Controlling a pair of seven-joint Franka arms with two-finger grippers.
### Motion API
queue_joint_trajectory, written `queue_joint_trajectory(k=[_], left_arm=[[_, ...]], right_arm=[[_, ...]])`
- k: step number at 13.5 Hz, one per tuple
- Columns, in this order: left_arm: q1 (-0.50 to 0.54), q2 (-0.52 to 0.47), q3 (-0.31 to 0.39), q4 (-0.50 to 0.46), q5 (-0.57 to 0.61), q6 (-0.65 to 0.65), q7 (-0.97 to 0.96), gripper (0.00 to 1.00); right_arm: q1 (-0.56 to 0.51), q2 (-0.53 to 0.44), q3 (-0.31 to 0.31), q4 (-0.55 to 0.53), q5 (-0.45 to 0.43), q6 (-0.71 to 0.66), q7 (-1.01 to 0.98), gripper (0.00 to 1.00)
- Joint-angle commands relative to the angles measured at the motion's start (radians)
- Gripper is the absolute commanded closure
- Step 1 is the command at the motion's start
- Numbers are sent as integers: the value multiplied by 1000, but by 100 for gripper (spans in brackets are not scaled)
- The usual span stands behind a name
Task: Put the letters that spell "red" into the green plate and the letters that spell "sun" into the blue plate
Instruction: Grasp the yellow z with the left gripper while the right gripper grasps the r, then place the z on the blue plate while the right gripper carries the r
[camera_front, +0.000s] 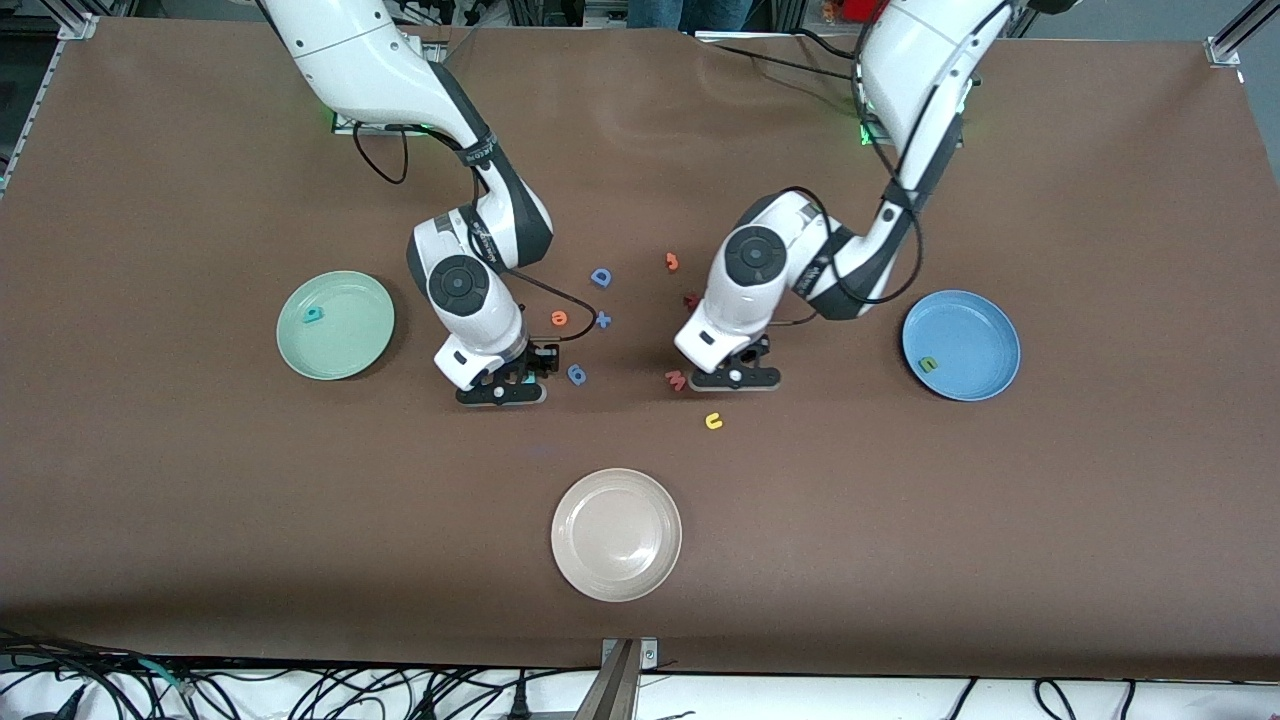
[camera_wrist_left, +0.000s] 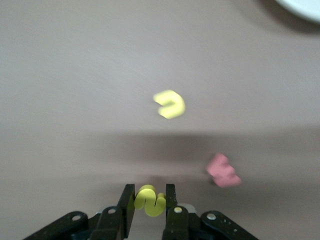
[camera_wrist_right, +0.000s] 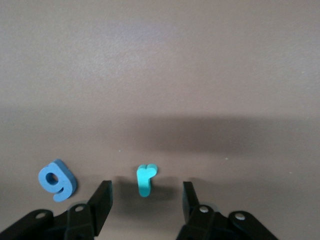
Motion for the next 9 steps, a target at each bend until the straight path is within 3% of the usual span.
queue_joint_trajectory(k=[1, 2, 3, 4, 7, 9], left_arm=[[88, -78, -6, -27, -8, -83, -9, 82], [125, -98, -6, -44, -8, -100, -3, 82], [170, -119, -6, -67, -8, -102, 46, 82], [217, -142, -6, -97, -8, -102, 124, 81], [337, -201, -6, -195, -6, -102, 329, 78], [408, -196, -5, -202, 0, -102, 425, 78]], right_arm=[[5, 29, -4, 28, -12, 28, -3, 35], [5, 31, -4, 28, -14, 30, -3, 35], [5, 32, -4, 28, -14, 30, -7, 51], [5, 31, -4, 28, -14, 30, -7, 60], [5, 31, -4, 28, -14, 30, -7, 60], [4, 32, -4, 28, -14, 30, -10, 61]])
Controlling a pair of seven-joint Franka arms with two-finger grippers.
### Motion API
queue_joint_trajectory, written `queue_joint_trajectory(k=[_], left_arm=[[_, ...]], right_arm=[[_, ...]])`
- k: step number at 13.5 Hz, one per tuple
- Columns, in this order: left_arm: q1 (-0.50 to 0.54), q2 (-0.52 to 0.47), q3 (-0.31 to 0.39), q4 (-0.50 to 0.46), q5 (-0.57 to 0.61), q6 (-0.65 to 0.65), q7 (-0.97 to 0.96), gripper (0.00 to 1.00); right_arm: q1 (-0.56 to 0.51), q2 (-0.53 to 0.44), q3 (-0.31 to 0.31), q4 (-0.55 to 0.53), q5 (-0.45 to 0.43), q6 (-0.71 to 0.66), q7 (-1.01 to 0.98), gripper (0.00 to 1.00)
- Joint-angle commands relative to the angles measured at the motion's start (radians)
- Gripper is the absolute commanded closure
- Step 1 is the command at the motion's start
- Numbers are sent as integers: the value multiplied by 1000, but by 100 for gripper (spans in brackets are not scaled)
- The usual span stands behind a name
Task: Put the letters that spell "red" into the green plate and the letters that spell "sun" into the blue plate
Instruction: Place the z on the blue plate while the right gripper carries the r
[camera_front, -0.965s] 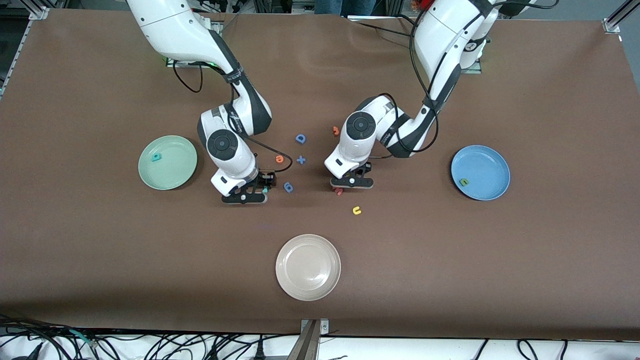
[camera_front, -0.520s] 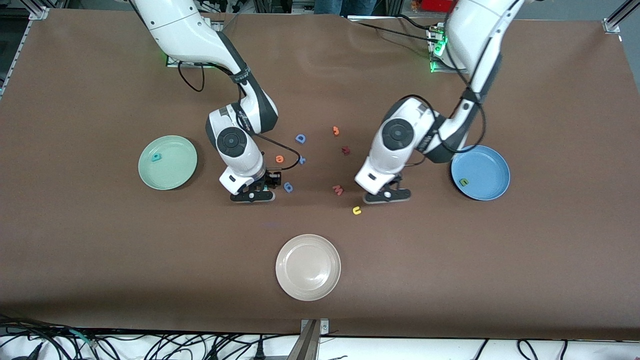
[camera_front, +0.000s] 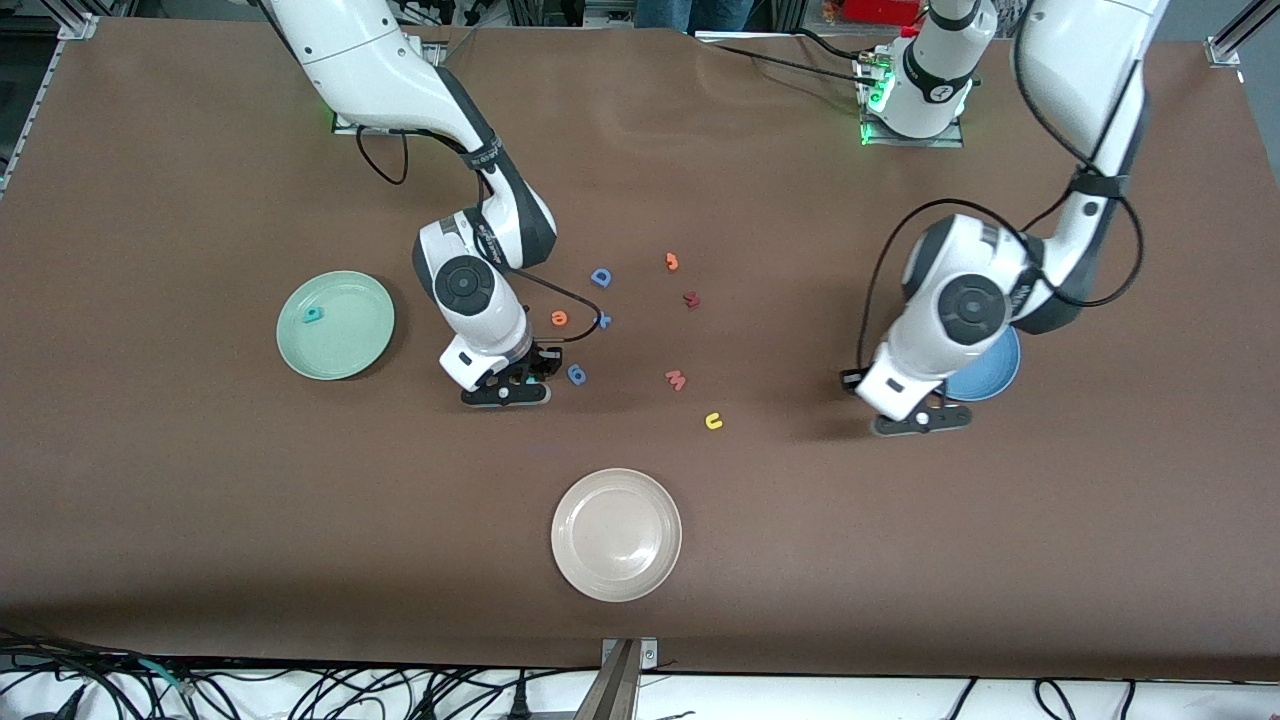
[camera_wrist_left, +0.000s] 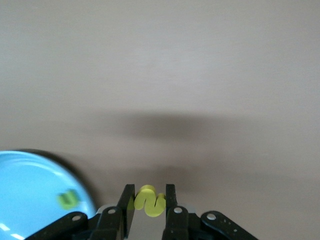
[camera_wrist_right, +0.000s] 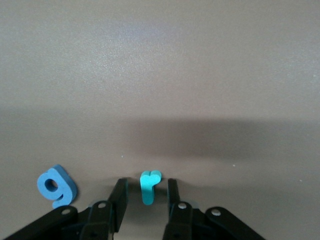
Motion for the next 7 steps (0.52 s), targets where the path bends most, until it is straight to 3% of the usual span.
queue_joint_trajectory(k=[1, 5, 7], left_arm=[[84, -42, -9, -63, 6, -1, 154, 78], [175, -42, -6, -106, 12, 5, 279, 75], [204, -42, -6, -134, 38, 5, 307, 68]], right_arm=[[2, 20, -3, 26, -14, 3, -13, 61], [2, 27, -3, 27, -14, 10, -14, 69], [2, 31, -3, 27, -14, 19, -13, 80]])
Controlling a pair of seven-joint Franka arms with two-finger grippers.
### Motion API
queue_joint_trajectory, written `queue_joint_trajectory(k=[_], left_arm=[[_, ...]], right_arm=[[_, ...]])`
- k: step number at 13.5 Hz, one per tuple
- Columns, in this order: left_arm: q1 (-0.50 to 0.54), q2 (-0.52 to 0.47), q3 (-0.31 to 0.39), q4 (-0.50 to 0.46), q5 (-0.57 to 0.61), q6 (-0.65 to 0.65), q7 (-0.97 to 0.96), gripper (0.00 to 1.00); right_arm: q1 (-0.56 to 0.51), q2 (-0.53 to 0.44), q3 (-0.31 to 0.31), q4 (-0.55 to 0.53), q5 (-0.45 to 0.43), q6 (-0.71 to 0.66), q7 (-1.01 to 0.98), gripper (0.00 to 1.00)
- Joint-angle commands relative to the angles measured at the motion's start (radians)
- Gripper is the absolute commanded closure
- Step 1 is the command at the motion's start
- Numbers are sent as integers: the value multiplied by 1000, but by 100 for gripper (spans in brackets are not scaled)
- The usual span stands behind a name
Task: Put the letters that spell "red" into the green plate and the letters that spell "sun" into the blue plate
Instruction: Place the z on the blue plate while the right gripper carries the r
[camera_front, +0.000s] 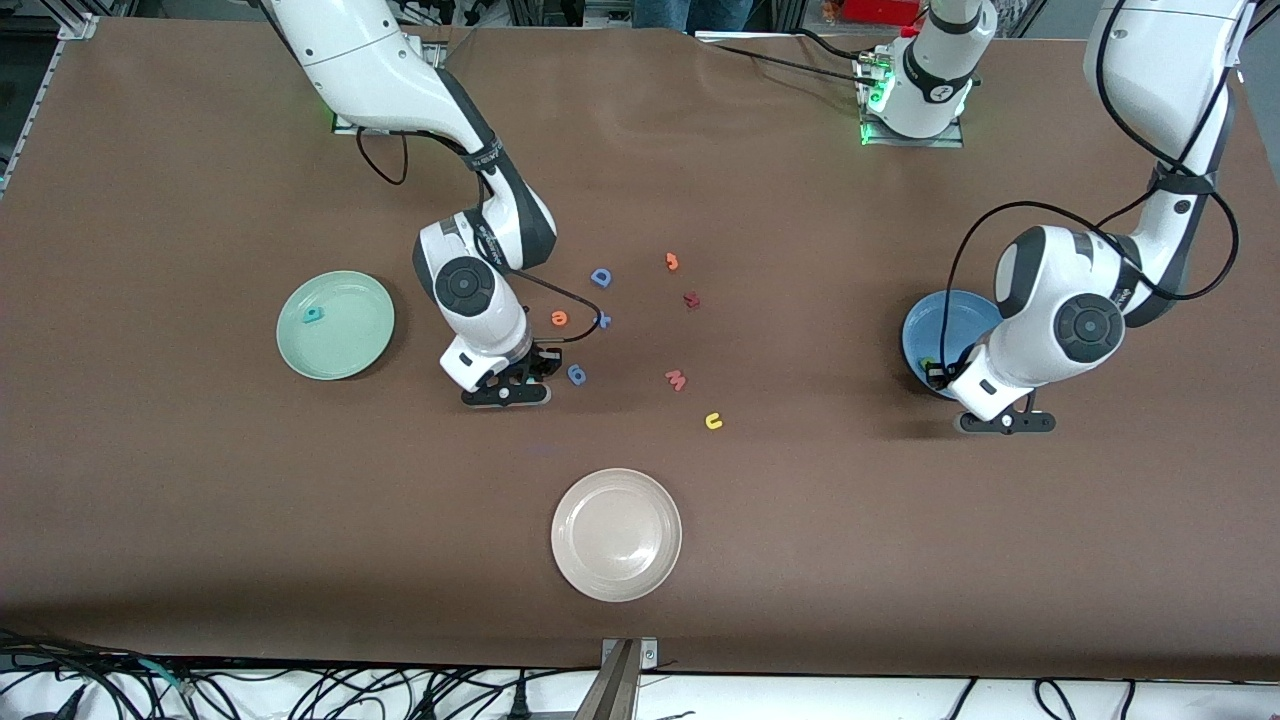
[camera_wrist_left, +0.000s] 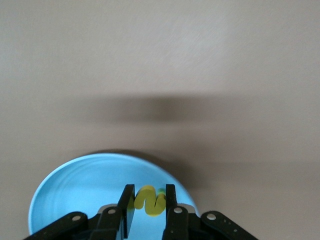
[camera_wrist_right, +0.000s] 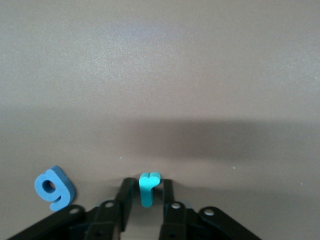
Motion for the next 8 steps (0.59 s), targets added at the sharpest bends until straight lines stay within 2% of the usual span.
queue_joint_trajectory(k=[1, 2, 3, 4, 8], left_arm=[[36, -32, -8, -63, 65, 5, 35, 67], [44, -32, -8, -74, 79, 3, 37, 58], [45, -33, -8, -80, 96, 3, 38, 33], [45, -38, -8, -86, 118, 0, 32, 0], [36, -87, -8, -86, 109, -47, 2, 0]], right_arm=[[2, 26, -2, 26, -13, 15, -4, 90], [2, 28, -4, 26, -12, 15, -4, 96], [2, 26, -4, 25, -13, 15, -4, 100], [2, 28, -2, 25, -13, 15, -4, 100], [-6, 14, -5, 25, -10, 2, -12, 100]])
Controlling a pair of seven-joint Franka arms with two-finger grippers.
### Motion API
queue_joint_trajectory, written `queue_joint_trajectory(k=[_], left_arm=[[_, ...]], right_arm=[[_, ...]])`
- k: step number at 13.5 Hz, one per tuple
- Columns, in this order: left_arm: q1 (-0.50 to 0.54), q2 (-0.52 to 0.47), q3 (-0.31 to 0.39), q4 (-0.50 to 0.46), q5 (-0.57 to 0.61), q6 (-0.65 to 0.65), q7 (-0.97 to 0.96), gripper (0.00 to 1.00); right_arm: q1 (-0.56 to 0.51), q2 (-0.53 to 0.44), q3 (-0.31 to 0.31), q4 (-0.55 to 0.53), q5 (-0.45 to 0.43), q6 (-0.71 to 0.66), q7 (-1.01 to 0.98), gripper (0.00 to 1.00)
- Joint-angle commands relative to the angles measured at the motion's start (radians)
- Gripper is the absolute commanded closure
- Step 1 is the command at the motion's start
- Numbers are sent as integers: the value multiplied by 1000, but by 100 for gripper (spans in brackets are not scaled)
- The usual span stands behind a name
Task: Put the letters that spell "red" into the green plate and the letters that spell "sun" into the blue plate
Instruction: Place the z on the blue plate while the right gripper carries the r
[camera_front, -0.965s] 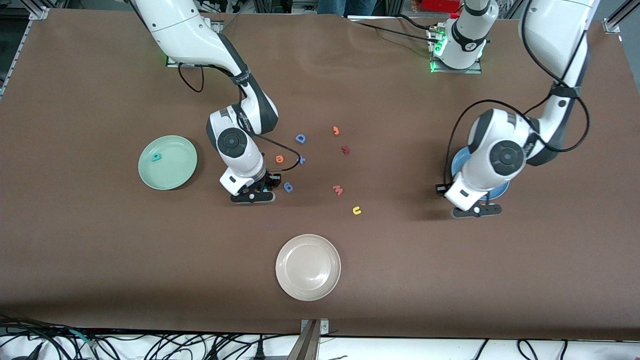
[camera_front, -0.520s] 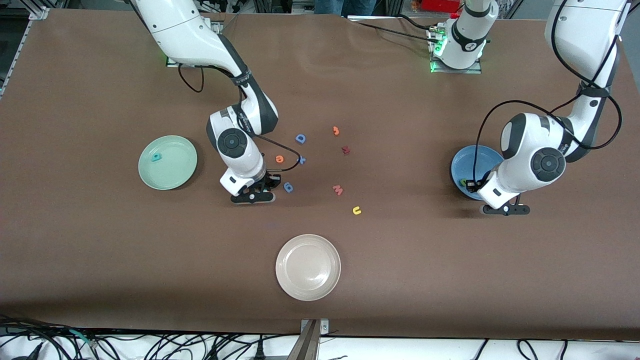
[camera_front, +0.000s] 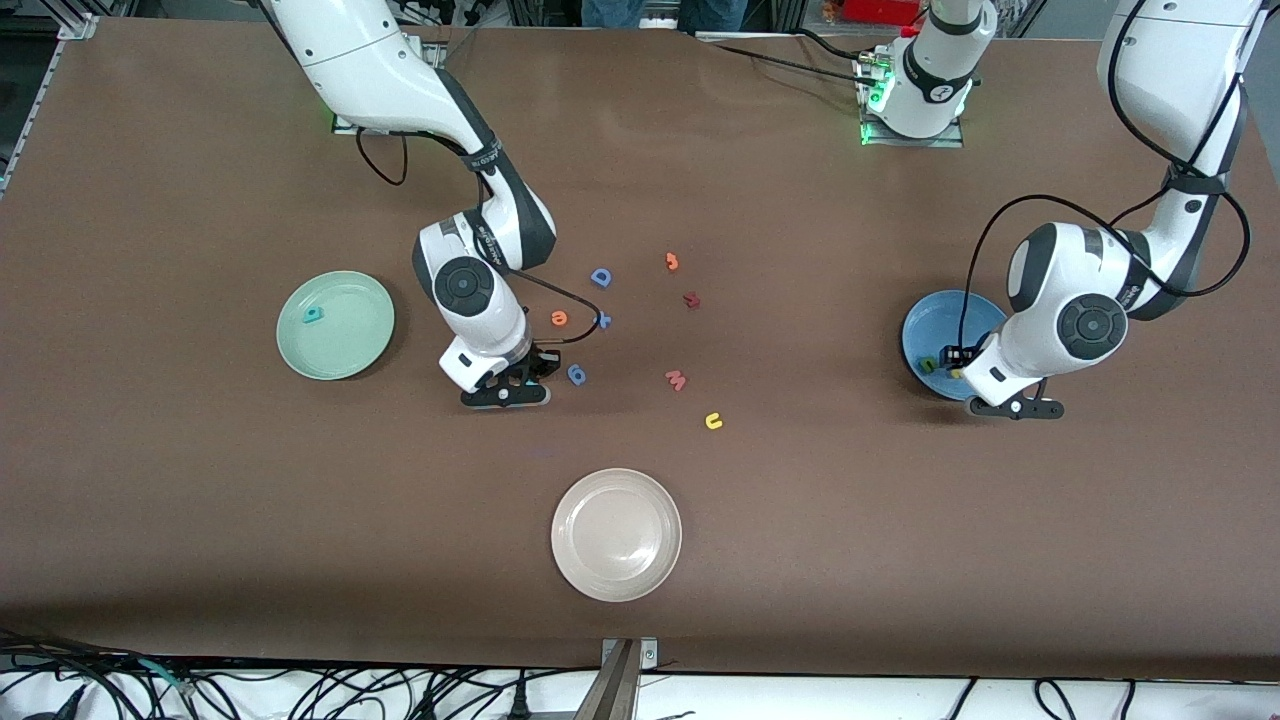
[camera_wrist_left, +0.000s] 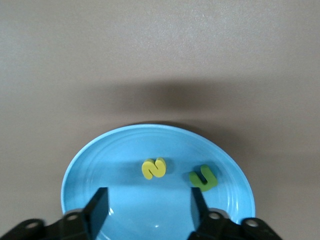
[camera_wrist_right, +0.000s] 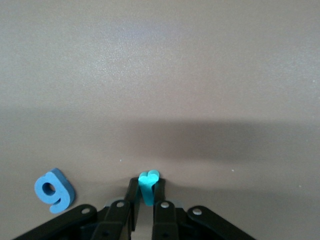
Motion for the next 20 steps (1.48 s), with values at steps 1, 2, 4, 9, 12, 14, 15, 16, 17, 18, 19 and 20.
queue_joint_trajectory(k=[1, 2, 4, 9, 12, 14, 15, 16, 17, 18, 19, 20], left_arm=[[-11, -78, -7, -24, 14, -25, -68, 0], [-41, -75, -10, -21, 12, -24, -124, 0], [-103, -60, -13, 7, -43, -21, -228, 0], [-247, 40, -56, 155, -175, -15, -495, 0], [-319, 118, -64, 269, -167, -15, -644, 0], [-374, 152, -64, 310, -166, -15, -653, 0], [-394, 193, -64, 371, -166, -15, -652, 0], [-416, 246, -64, 446, -166, -15, -653, 0], [-442, 300, -62, 517, -166, -15, -655, 0], [-456, 337, -62, 568, -166, -15, -653, 0], [-457, 363, -62, 599, -166, -15, -649, 0], [-460, 382, -61, 623, -164, -15, -646, 0]], right_arm=[[-6, 2, -4, 23, -7, -14, -8, 100], [-6, -4, -4, 23, -4, -22, -8, 100], [-9, -36, -16, 23, -1, -75, -11, 100], [-68, -160, -70, 24, 3, -305, -102, 100], [-99, -223, -108, 12, 3, -442, -111, 100], [-99, -246, -163, -12, 3, -502, -137, 100], [-99, -266, -196, -41, 4, -508, -167, 100], [-101, -290, -220, -81, 4, -506, -204, 100], [-101, -315, -248, -120, 4, -506, -244, 100], [-101, -334, -274, -150, 4, -502, -275, 100], [-101, -341, -297, -179, 4, -494, -307, 100], [-101, -341, -327, -201, 6, -488, -365, 100]])
